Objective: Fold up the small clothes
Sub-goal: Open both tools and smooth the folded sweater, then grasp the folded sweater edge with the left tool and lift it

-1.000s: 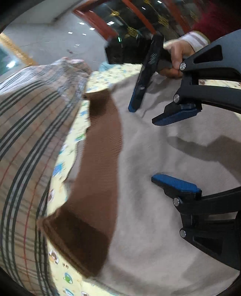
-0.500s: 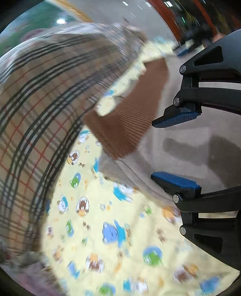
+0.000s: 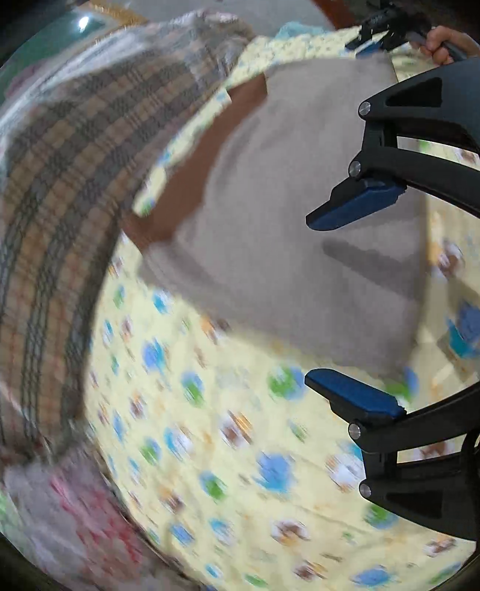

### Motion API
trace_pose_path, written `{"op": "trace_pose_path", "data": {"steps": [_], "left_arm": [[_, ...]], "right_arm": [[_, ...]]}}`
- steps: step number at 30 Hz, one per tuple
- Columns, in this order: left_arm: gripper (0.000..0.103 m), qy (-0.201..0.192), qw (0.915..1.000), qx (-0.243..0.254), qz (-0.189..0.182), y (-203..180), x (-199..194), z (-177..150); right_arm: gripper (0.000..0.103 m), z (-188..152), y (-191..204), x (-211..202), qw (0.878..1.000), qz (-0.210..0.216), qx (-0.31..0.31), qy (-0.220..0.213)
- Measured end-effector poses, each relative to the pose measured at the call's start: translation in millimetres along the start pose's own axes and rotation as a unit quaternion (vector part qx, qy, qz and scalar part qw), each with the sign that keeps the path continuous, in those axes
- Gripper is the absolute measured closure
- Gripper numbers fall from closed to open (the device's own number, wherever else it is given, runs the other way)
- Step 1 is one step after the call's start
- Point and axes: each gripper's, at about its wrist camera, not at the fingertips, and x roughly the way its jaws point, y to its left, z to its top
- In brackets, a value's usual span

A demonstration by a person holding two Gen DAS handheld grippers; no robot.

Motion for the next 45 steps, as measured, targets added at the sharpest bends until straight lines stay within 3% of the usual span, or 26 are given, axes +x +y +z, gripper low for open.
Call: {"op": "trace_pose_path", "data": {"steps": [2,5,9,13,18,21,31,38,40,42,43,44,45], "left_arm": [[0.025,0.008,0.9999,-0.009,0.003,8,-6,-12],[0.025,0.007,0.9995,-0.031,-0.005,16,-19,-29],[0.025,0.014,0.9981,-0.056,-0.022,19,-36,-53],[0.025,0.025,0.9959,-0.078,-0.039,20,-43,-72],[0.025,0.032,0.9937,-0.094,-0.052,17,-38,-81],[0.025,0.032,0.9929,-0.098,-0.058,14,-32,-79],[0.024,0.017,0.9844,-0.156,-0.08,17,2,-43],[0.025,-0.005,0.9842,-0.159,-0.077,11,15,-28],[0.034,-0.015,0.9861,-0.151,-0.069,9,18,-24],[0.058,-0.019,0.9874,-0.144,-0.063,8,21,-22],[0.064,-0.019,0.9874,-0.143,-0.065,8,23,-20],[0.08,-0.02,0.9873,-0.142,-0.069,8,23,-17],[0.086,-0.022,0.9874,-0.139,-0.072,7,22,-16]], "right_arm": [[0.053,-3,-16,-13,0.999,-0.016,0.029,-0.018],[0.053,-11,-24,-30,0.997,0.028,0.049,-0.047],[0.053,-22,-4,-41,0.996,0.067,0.009,-0.062],[0.053,-38,16,-41,0.992,0.113,-0.025,-0.049],[0.053,-54,40,-37,0.988,0.127,-0.084,-0.033],[0.052,-60,47,-43,0.984,0.133,-0.105,-0.048],[0.051,-57,31,-28,0.988,0.14,-0.066,-0.019],[0.05,-59,33,-27,0.987,0.143,-0.069,-0.016],[0.05,-59,33,-26,0.987,0.146,-0.066,-0.013],[0.05,-58,32,-25,0.987,0.148,-0.063,-0.01],[0.05,-58,31,-24,0.987,0.149,-0.062,-0.009],[0.05,-58,31,-24,0.987,0.15,-0.06,-0.009],[0.05,-58,30,-24,0.987,0.152,-0.058,-0.009]]}}
